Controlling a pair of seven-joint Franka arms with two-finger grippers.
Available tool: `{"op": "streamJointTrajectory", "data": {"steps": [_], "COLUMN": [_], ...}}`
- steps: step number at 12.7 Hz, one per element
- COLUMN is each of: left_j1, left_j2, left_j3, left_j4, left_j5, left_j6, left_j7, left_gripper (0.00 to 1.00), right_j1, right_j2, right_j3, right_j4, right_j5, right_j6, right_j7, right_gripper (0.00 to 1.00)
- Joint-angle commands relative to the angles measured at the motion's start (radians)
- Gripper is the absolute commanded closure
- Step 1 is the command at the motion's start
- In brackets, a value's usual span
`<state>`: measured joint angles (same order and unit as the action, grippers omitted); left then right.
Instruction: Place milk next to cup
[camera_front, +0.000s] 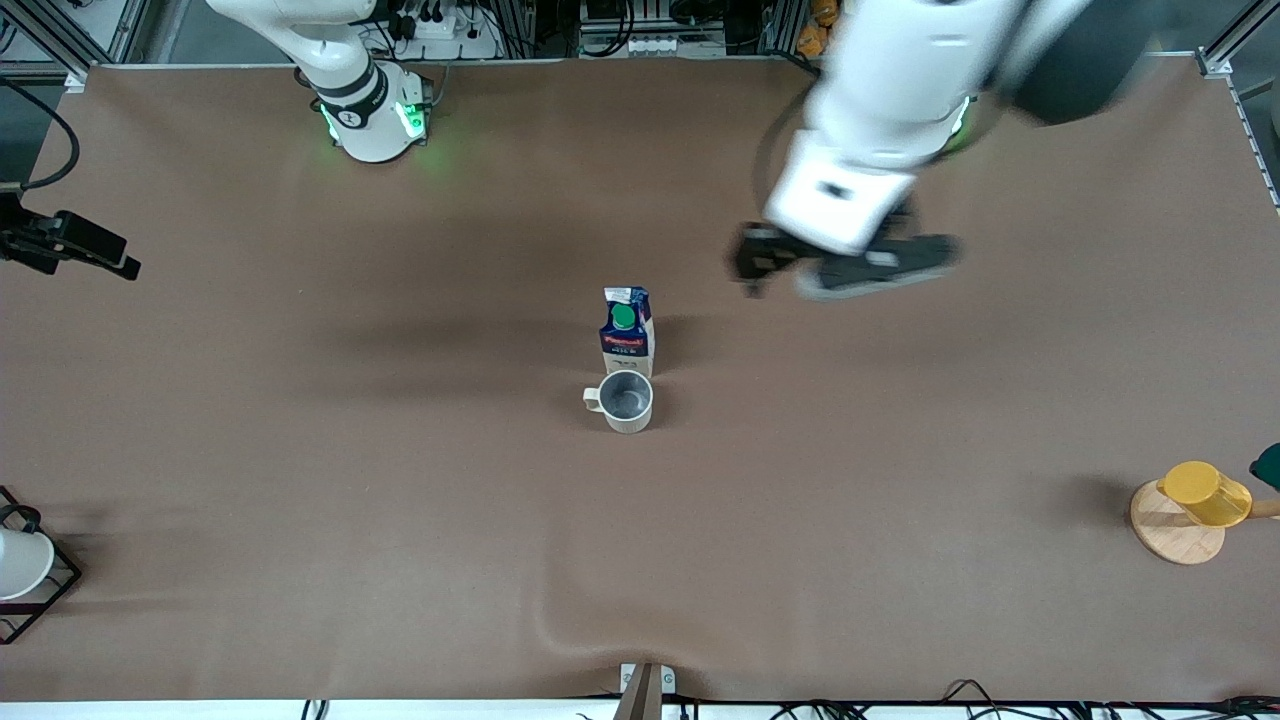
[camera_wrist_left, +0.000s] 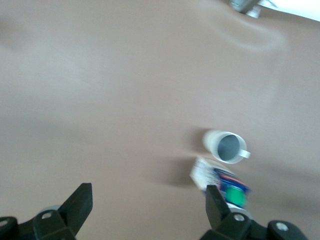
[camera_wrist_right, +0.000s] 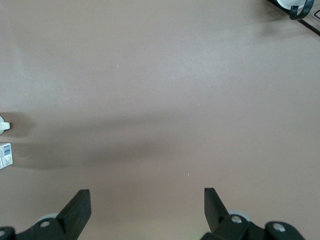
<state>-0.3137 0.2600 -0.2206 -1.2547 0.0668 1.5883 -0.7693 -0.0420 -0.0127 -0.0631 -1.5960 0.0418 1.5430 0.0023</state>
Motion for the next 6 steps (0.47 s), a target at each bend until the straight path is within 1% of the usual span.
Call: {"op": "streamJointTrajectory", "data": {"steps": [1,4,5,6], "left_j1": [0.126,0.263,0.287,0.295], "left_j2": [-0.045,-0.065,-0.067,-0.073], "left_j3": [-0.011,-0.019,-0.019,-0.019], "left_j4": [-0.045,-0.052,-0.055,-0.061], "left_j5": [0.030,0.030,0.030,0.028], "left_j6": [-0.053,-0.065,-0.071,-0.073], "left_j7": [0.178,0.338,0.390,0.395], "left_gripper": [0.00,0.00,0.00,0.00], "right_j1": [-0.012,-0.012,-0.013,-0.015], "right_j2": [-0.023,-0.015,-0.013,-0.013], "right_j3": [0.011,0.009,0.009,0.009], "right_j4": [-0.025,-0.012,-0.010,-0.012], "right_j5": [-0.007,-0.005,-0.007,-0.005], "right_j6": [0.016,0.016,0.016,0.016], "right_j7": [0.025,0.027,0.027,0.027], "right_gripper": [0.00,0.00,0.00,0.00]}}
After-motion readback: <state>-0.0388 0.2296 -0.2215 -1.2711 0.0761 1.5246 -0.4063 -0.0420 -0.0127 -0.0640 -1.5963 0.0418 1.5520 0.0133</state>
